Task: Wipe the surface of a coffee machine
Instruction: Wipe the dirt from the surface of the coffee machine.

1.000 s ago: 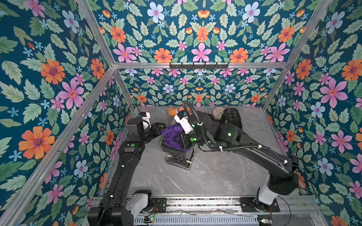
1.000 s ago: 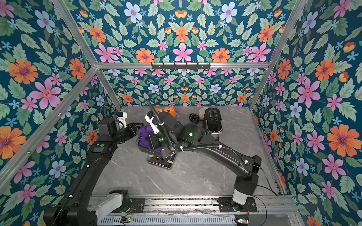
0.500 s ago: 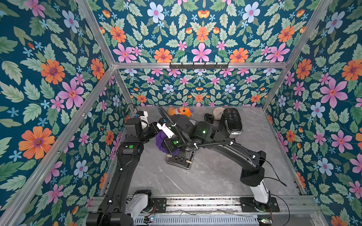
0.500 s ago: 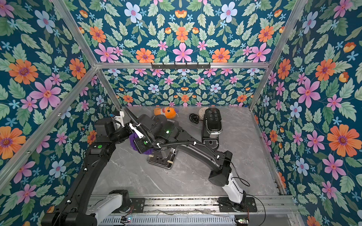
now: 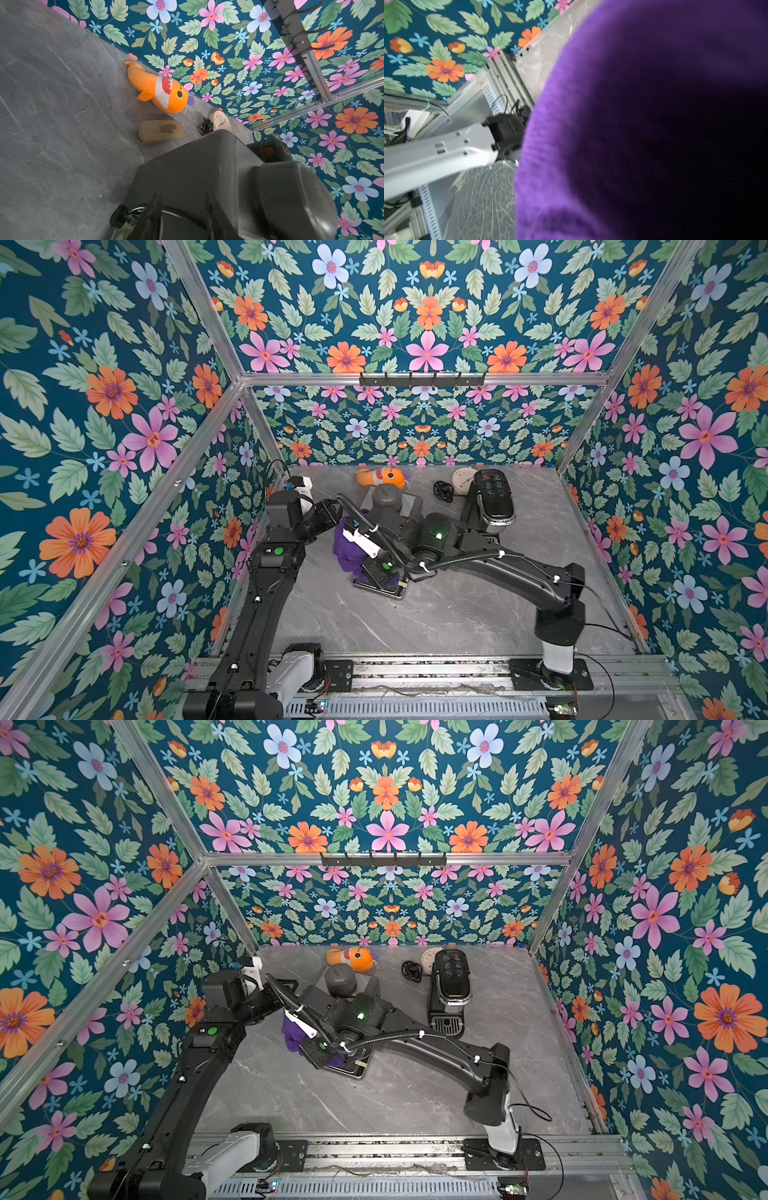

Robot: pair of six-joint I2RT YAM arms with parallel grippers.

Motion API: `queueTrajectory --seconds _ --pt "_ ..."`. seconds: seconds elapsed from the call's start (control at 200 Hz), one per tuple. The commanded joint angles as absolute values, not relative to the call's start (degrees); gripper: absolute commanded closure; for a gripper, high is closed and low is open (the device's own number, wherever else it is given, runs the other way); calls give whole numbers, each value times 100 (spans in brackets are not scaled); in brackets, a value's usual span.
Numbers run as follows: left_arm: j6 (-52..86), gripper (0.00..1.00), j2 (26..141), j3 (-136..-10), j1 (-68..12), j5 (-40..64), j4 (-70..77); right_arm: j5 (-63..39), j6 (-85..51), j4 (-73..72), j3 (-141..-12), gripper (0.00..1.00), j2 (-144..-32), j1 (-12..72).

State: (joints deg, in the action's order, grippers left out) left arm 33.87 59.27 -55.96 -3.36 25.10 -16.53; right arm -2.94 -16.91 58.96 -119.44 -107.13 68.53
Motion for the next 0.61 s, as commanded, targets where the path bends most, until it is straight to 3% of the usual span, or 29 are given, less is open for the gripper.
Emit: queueTrajectory --seconds 0.0,0.34,0.6 --pt "3268 63 5966 -5668 -325 2434 -1626 31 -2082 5324 -11171 100 -10099 6840" --pt "3232 63 5994 -5792 -325 2469 -1680 -57 -2985 4221 -8549 100 -8092 5907" --pt "3208 63 6070 -5881 -327 2638 -1625 -461 -2894 4011 -8559 100 -7681 4804"
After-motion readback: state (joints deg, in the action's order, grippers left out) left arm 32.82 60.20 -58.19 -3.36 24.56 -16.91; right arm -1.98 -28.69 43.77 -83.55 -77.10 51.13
